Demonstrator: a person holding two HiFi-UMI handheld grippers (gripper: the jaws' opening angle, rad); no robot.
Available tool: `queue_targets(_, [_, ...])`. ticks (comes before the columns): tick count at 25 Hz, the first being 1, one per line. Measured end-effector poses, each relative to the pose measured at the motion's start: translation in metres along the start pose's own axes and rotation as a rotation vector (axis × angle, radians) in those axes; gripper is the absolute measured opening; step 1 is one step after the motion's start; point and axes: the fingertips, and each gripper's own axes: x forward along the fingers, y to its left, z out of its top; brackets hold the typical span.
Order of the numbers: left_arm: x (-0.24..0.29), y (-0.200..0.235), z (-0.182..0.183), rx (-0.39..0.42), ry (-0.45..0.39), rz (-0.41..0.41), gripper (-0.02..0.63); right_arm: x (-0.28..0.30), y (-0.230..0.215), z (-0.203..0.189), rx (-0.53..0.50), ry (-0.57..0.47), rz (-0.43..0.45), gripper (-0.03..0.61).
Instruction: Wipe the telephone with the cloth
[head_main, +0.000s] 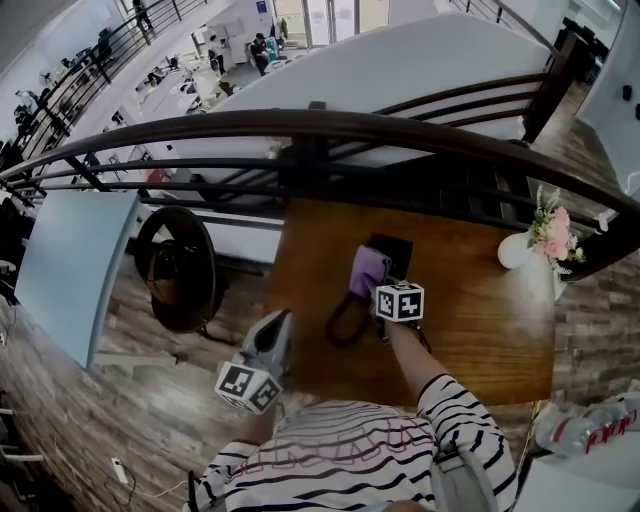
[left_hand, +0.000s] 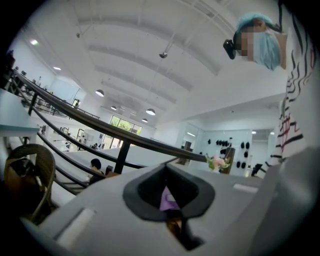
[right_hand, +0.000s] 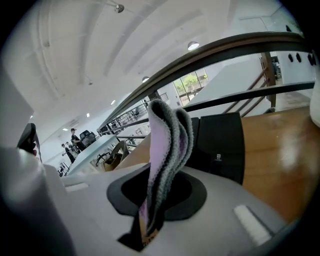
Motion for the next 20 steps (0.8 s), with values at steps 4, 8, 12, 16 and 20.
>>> queue_targets(4, [0.001,0.001,-0.002,-0.003,0.002,0.005,0.0,-0.007,-0.02,-0.004,0.006,0.007,-0.038,0.048])
queue_targets(8, [0.011,-0.004,-0.005,-0.016,0.01,-0.017,0.0,-0.028,-0.047,-0.009,0.031,-0.004,-0.092,0.049])
queue_targets(12, [0.027,-0.019,-0.009,-0.015,0.014,-0.067,0.0,-0.054,-0.074,-0.013,0.066,-0.022,-0.14,0.049])
queue_targets(16, [0.042,-0.034,-0.013,-0.023,0.028,-0.126,0.0,-0.077,-0.095,-0.016,0.08,-0.032,-0.201,0.049])
queue_targets(20, [0.052,-0.046,-0.017,-0.019,0.041,-0.17,0.0,-0.09,-0.108,-0.018,0.108,-0.051,-0.226,0.049])
